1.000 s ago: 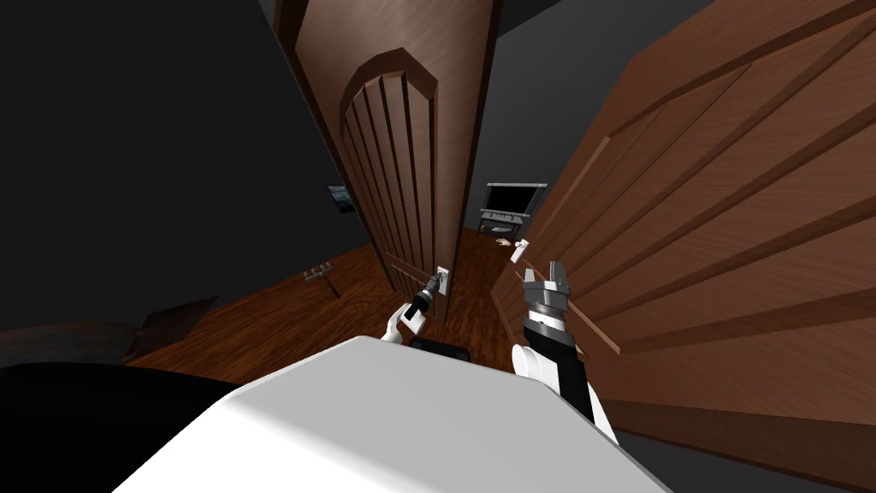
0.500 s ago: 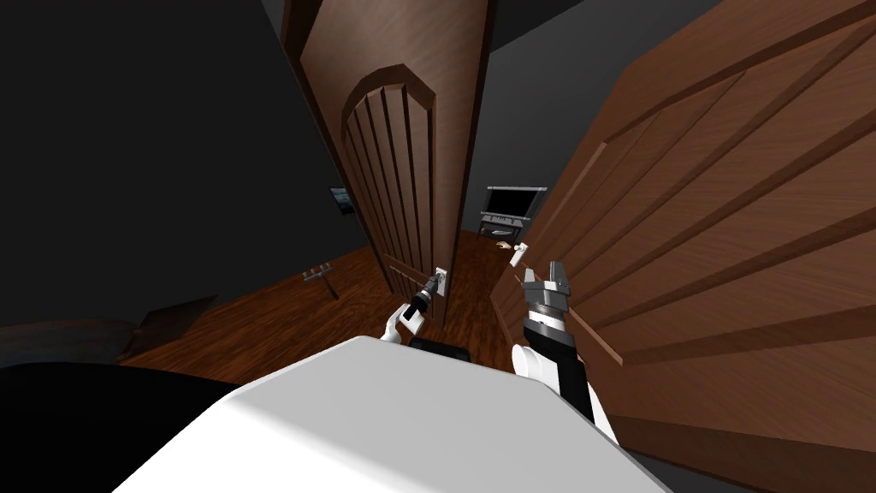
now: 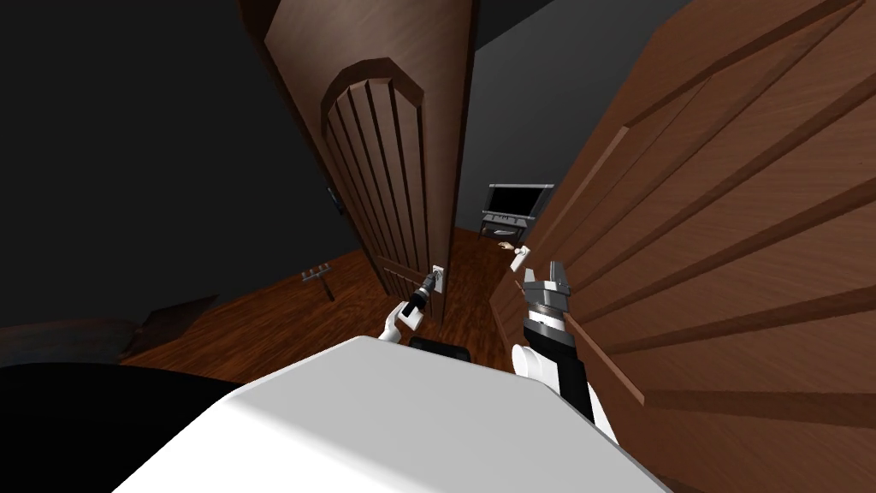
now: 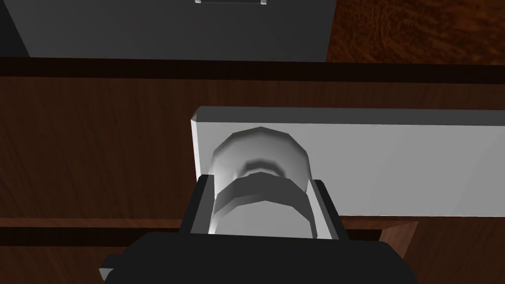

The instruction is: Push the door open

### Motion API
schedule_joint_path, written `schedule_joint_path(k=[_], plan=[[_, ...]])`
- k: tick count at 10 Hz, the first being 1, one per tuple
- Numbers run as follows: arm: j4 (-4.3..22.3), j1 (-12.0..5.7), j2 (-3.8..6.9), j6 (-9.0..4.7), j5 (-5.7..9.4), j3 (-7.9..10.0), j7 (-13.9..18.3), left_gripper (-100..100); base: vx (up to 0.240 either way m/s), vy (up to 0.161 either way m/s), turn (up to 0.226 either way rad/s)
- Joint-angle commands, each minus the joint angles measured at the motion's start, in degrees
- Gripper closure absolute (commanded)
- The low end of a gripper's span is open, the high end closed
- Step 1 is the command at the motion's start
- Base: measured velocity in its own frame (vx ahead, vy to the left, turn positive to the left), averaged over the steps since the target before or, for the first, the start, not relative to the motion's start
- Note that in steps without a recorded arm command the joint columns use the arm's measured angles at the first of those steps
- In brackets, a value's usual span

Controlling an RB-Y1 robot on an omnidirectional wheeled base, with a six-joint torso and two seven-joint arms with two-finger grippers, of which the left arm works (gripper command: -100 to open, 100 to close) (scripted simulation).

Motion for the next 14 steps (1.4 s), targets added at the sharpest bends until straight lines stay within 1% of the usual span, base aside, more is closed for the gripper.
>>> schedule_joint_path(k=[1,6,11,12,14], plan=[[1.15,-0.99,0.34,-0.92,0.23,1.9,-0.36,100,0.161,-0.101,0.09],[2.19,-1.77,-0.08,-0.96,0.45,4.68,-1.29,100,0.102,-0.096,0.056],[3.27,-2.58,-0.85,-1.01,0.68,7.57,-2.25,100,0.093,-0.09,0.058],[3.48,-2.75,-1.04,-1.01,0.73,8.14,-2.44,100,0.09,-0.095,0.081],[4.31,-3.36,-1.94,-1.05,0.9,10.34,-3.17,100,0.147,-0.121,0.141]])
